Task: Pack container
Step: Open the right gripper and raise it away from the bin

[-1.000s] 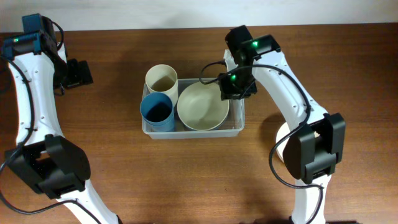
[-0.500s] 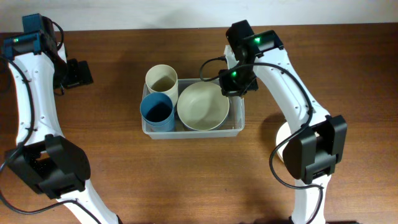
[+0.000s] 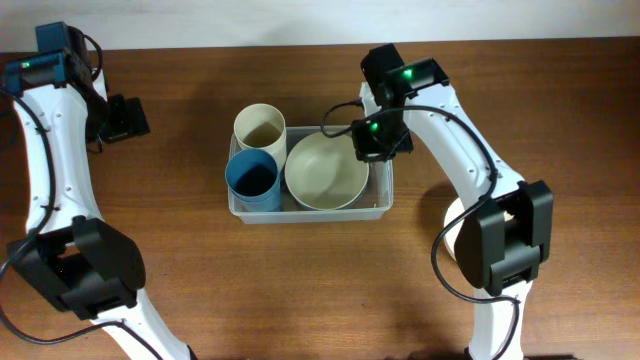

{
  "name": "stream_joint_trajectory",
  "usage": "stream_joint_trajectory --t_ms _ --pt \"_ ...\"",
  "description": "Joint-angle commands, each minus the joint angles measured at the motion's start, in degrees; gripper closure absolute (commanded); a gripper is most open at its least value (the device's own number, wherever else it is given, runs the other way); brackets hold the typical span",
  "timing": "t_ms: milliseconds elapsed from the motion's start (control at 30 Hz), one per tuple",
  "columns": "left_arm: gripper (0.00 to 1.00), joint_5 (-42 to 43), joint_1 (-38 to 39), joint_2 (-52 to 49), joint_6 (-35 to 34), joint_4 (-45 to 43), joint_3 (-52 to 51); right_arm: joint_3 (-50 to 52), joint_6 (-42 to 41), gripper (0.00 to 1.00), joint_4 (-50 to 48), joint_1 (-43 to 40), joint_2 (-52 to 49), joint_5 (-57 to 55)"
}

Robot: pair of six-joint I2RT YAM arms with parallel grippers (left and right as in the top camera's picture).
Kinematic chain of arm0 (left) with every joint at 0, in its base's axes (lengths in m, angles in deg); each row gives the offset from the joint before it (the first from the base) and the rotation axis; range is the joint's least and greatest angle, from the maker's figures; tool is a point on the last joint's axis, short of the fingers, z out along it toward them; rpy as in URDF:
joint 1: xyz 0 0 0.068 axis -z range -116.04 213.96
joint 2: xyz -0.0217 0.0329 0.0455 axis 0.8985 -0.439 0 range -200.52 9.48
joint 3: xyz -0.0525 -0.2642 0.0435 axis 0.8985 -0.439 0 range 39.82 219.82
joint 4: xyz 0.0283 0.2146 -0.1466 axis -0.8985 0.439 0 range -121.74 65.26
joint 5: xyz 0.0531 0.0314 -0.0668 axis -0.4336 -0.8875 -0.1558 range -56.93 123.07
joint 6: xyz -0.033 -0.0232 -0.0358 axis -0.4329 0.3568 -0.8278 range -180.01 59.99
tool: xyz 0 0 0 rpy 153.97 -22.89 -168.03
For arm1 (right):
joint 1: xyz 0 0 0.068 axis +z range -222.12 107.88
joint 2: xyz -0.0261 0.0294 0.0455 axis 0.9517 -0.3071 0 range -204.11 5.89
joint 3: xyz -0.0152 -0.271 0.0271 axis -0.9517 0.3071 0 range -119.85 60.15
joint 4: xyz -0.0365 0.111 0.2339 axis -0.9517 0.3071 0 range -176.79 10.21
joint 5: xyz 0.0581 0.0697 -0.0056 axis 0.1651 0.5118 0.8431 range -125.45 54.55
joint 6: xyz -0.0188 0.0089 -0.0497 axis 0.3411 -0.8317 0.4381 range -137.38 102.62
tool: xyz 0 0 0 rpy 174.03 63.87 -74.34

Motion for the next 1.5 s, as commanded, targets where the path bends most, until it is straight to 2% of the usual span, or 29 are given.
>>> stream_joint_trajectory --t_ms 0,500,633,733,767,833,900,1133,1267,1333,1467 --pt "0.0 0.61 -0.11 0.11 -0.57 0.0 0.92 2.03 -0.74 0.96 -1.27 0.35 -0.42 -0.66" --pt "0.0 0.59 -0.11 0.11 -0.57 0.0 0.92 5.31 -0.74 0.96 -4.2 0.35 -0.42 -0.5" --pt "0.0 0.59 -0.11 0.11 -0.57 0.0 0.92 0.87 -0.57 0.96 -1.38 -0.04 -0.39 -0.22" --pt "0.0 0.59 -0.11 0.11 -0.57 0.0 0.92 -5.62 0.0 0.96 3.04 -0.35 -0.31 -0.31" --pt "0.0 0.61 -0.11 0.11 -0.57 0.0 0.92 -10.67 0.59 0.96 6.4 -0.72 -0.31 -0.76" --pt "0.0 0.59 -0.11 0.11 -0.57 0.0 0.92 -16.13 0.57 0.91 9.94 -1.4 -0.31 -1.84" --pt "0.0 0.59 -0.11 0.11 -0.57 0.0 0.92 -21.55 0.57 0.8 13.6 -2.67 -0.31 -2.45" --pt "0.0 0.59 -0.11 0.11 -0.57 0.0 0.92 -31.85 1.4 0.7 23.61 -8.17 -0.2 -3.78" --pt "0.0 0.61 -0.11 0.11 -0.57 0.0 0.92 -31.69 1.7 0.64 23.61 -10.47 3.72 -4.09" --pt "0.0 0.59 -0.11 0.11 -0.57 0.0 0.92 -31.23 1.68 0.56 23.61 -11.54 6.64 -5.99" --pt "0.0 0.59 -0.11 0.11 -0.57 0.0 0.92 -24.83 1.66 0.47 23.61 -14.62 15.43 -10.62"
